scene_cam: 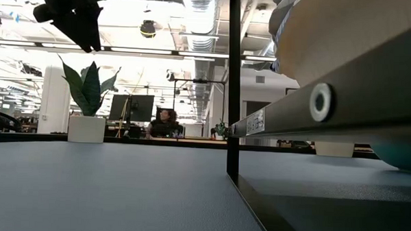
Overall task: Place and stack bowls onto a shelf
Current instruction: Stack the blue bowl on the pink bowl on the shelf, then stack the green bowl on the blue bowl on the shelf
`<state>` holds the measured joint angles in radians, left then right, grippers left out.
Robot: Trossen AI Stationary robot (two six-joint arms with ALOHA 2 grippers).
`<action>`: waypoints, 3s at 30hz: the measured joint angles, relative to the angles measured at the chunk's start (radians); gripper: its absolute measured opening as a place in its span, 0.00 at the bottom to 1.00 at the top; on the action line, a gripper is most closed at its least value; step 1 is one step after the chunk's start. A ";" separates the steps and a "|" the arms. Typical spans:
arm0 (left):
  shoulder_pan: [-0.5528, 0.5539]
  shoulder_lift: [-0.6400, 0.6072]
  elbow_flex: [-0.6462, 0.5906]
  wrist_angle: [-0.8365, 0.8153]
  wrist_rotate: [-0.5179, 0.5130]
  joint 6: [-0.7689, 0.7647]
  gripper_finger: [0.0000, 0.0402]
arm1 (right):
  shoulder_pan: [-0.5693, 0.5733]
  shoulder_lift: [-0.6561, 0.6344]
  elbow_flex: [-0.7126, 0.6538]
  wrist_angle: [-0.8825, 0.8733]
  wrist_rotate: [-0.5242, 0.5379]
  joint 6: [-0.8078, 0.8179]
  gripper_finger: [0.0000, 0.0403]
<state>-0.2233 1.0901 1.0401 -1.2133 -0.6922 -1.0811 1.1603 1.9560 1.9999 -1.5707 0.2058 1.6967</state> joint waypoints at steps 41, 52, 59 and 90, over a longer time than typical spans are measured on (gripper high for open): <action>0.000 0.000 0.000 0.001 0.045 0.027 0.37 | -0.525 -0.279 -0.065 0.002 0.177 -0.723 0.17; 0.000 0.000 0.000 0.059 0.068 0.079 0.37 | -0.585 -0.636 -0.704 0.164 -0.054 -0.363 0.37; 0.000 0.000 0.000 0.063 0.068 0.093 0.37 | -0.614 -0.615 -0.912 0.323 -0.080 -0.372 0.47; 0.000 0.000 0.000 0.069 0.055 0.045 0.37 | -0.732 -0.674 -1.113 0.572 -0.130 -0.469 0.35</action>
<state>-0.2237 1.0904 1.0401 -1.1442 -0.6369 -1.0363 0.4284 1.2820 0.8872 -0.9986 0.0755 1.2273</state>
